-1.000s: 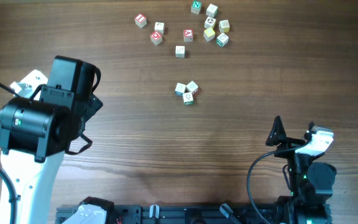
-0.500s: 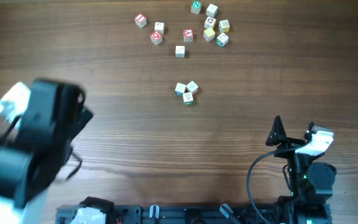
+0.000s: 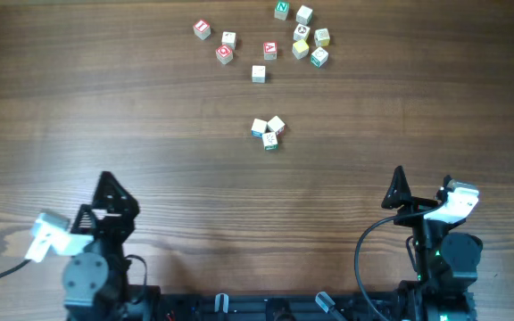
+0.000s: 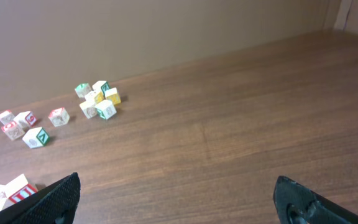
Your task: Form a circle
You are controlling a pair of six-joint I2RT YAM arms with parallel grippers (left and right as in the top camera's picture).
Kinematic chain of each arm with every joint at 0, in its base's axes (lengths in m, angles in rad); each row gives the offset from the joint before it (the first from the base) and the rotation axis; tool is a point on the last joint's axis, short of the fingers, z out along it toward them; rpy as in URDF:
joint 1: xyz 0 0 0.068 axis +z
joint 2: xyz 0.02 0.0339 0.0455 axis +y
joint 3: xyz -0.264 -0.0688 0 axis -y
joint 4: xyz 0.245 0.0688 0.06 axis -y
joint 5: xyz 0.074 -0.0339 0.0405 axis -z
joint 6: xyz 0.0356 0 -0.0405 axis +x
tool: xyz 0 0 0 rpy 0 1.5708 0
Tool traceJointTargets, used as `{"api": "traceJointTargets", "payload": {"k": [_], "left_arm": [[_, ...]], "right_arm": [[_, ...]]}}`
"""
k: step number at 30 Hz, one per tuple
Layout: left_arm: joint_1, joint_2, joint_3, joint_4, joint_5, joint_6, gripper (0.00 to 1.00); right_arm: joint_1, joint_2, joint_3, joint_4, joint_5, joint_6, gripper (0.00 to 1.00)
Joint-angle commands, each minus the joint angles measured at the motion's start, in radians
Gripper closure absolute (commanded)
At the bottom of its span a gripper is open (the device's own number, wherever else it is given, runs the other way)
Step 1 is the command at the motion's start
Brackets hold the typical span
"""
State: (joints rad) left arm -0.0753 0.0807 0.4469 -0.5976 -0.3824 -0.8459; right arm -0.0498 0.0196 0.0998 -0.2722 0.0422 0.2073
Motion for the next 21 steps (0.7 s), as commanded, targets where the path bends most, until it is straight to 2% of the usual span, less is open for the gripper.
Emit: {"api": "traceJointTargets", "payload": {"k": [1,7,9,11,14,18,21], "left_arm": [[0.008,-0.074,-0.203,0.191,0.013,0.058,0.00],[0.005,-0.078,-0.341,0.264,-0.039,0.065,0.00],[0.005,-0.078,-0.345,0.272,-0.006,0.180,0.00],[0.005,-0.078,-0.345,0.273,-0.017,0.215,0.00],[0.005,-0.078,-0.350,0.296,-0.042,0.214,0.00],[0.005,-0.078,-0.380,0.400,-0.039,0.214,0.00],[0.005,-0.078,-0.383,0.408,-0.082,0.212,0.00]], "right_arm": [[-0.005,-0.006,0.005,0.003,0.010,0.004,0.00],[-0.005,-0.006,0.005,0.003,0.010,0.005,0.00],[-0.005,-0.006,0.005,0.003,0.010,0.004,0.00],[-0.005,-0.006,0.005,0.003,0.010,0.004,0.00],[-0.005,-0.006,0.005,0.003,0.010,0.004,0.00],[-0.005,-0.006,0.005,0.003,0.010,0.005,0.00],[-0.005,-0.006,0.005,0.003,0.010,0.004,0.00]]}}
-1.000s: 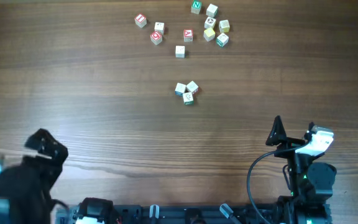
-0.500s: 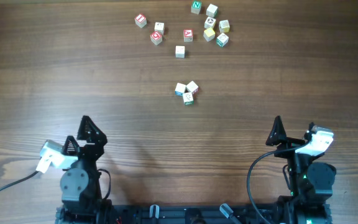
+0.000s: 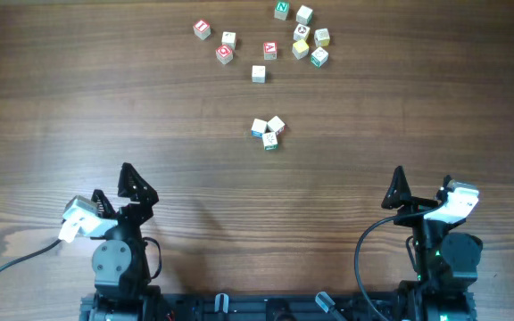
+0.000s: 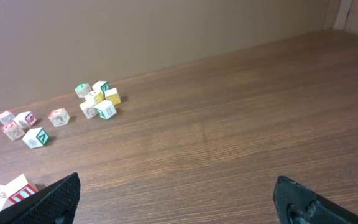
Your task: Form a circle
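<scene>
Small lettered cubes lie on the wooden table [image 3: 400, 98]. Three of them touch in a clump [image 3: 268, 131] at mid-table, also seen at the lower left of the right wrist view as a clump [image 4: 8, 190]. Several more are scattered along the far edge: a loose red-marked group [image 3: 226, 45], a single cube [image 3: 258, 74] and a tighter group [image 3: 306, 37]. My left gripper [image 3: 112, 181] stands near the front left, open and empty, well short of the clump. My right gripper [image 4: 179, 199] is at the front right, its fingers [image 4: 58, 199] spread wide over bare wood, holding nothing.
Both arm bases sit at the front edge, each with a black cable [image 3: 364, 250] looping beside it. In the right wrist view a plain brown wall [image 4: 166, 31] rises behind the table's far edge.
My left arm has shifted to the right and a little forward, its gripper now nearer mid-table. The right arm and all the cubes are where they were.
</scene>
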You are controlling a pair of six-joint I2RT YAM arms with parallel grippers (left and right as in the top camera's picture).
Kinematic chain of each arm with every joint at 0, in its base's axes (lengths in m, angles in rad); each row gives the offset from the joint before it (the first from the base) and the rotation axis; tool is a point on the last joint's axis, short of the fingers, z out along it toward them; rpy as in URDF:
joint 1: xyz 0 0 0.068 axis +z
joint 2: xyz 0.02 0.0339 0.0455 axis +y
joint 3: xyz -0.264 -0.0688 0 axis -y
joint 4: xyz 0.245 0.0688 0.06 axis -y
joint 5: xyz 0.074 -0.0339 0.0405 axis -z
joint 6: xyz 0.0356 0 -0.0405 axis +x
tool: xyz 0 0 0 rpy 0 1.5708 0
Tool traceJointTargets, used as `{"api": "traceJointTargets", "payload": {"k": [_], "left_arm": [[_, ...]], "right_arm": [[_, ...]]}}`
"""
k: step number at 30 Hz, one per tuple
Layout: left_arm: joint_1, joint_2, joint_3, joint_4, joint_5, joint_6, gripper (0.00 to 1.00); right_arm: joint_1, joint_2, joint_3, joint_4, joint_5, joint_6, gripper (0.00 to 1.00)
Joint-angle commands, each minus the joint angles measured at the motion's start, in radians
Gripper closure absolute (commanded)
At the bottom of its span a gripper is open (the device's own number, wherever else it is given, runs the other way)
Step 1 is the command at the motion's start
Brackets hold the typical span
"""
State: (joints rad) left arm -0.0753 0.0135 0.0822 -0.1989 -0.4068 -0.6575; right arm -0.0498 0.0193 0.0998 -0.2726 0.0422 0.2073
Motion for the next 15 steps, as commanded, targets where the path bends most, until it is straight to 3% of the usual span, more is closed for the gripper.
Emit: {"api": "traceJointTargets", "payload": {"k": [1,5,8,12,15], "left_arm": [[0.005,-0.011,-0.019,0.021,-0.079,0.016,0.00],[0.005,-0.011,-0.079,0.197,-0.057,0.013,0.00],[0.005,-0.011,-0.076,0.150,0.026,0.071,0.00],[0.008,-0.011,-0.076,0.148,0.149,0.289,0.00],[0.006,-0.011,-0.076,0.150,0.148,0.291,0.00]], "right_arm": [[-0.005,-0.006,0.005,0.003,0.010,0.004,0.00],[-0.005,-0.006,0.005,0.003,0.010,0.004,0.00],[-0.005,-0.006,0.005,0.003,0.010,0.004,0.00],[-0.005,-0.006,0.005,0.003,0.010,0.004,0.00],[-0.005,-0.006,0.005,0.003,0.010,0.004,0.00]]}}
